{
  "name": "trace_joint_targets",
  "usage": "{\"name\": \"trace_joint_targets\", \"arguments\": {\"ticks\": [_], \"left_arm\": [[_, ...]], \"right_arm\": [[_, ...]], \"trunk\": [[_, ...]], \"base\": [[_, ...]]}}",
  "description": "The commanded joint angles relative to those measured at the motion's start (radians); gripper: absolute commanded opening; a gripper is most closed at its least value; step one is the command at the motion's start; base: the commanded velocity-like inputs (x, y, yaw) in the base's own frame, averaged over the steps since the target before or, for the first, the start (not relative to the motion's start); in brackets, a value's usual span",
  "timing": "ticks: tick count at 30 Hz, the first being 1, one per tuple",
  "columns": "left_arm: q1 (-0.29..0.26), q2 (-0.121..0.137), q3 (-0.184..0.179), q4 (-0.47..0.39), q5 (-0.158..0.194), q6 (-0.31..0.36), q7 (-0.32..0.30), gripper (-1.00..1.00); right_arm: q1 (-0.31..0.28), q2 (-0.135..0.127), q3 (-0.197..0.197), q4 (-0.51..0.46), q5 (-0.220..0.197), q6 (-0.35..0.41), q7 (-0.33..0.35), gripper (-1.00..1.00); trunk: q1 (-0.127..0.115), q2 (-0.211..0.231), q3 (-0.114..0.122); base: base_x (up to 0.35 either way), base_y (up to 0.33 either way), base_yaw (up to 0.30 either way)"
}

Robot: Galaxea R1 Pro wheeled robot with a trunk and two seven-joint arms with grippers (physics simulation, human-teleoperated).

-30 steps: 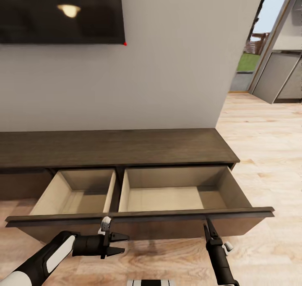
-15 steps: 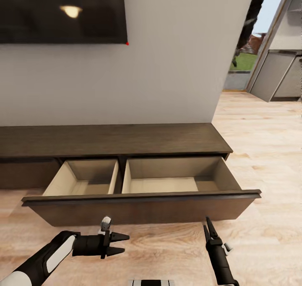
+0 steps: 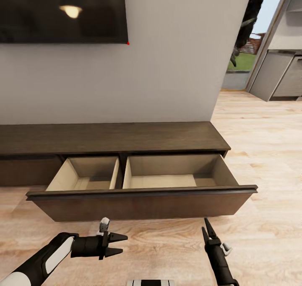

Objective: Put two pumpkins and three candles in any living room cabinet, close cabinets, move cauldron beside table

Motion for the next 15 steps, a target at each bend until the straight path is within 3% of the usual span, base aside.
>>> {"name": "trace_joint_targets", "arguments": {"ticks": [1,4,7,11,15], "left_arm": [[-0.001,0.001,-0.004,0.001,0.005,-0.005,0.000,1.00],[-0.001,0.001,-0.005,0.001,0.005,-0.022,0.001,1.00],[-0.001,0.000,-0.005,0.004,0.000,-0.033,0.004,1.00],[-0.002,0.001,-0.005,0.013,-0.002,-0.045,0.005,1.00],[-0.001,0.000,-0.012,0.060,-0.002,-0.055,0.005,1.00]], "right_arm": [[-0.001,0.000,-0.002,0.002,0.004,0.018,0.003,1.00],[-0.001,-0.014,0.007,0.003,0.044,0.083,0.002,1.00],[-0.001,-0.040,0.016,0.006,0.130,0.120,0.002,1.00],[-0.001,-0.045,0.020,0.021,0.184,0.126,0.001,1.00],[-0.001,-0.050,0.029,0.046,0.261,0.132,-0.049,1.00]], "trunk": [[0.000,0.000,-0.001],[0.000,0.000,-0.001],[0.000,0.000,-0.001],[-0.002,0.000,0.011],[-0.017,0.028,0.023]], "base": [[0.000,0.000,0.000],[0.000,0.000,0.000],[0.000,0.000,0.000],[0.000,0.000,0.000],[0.000,0.000,0.000]]}}
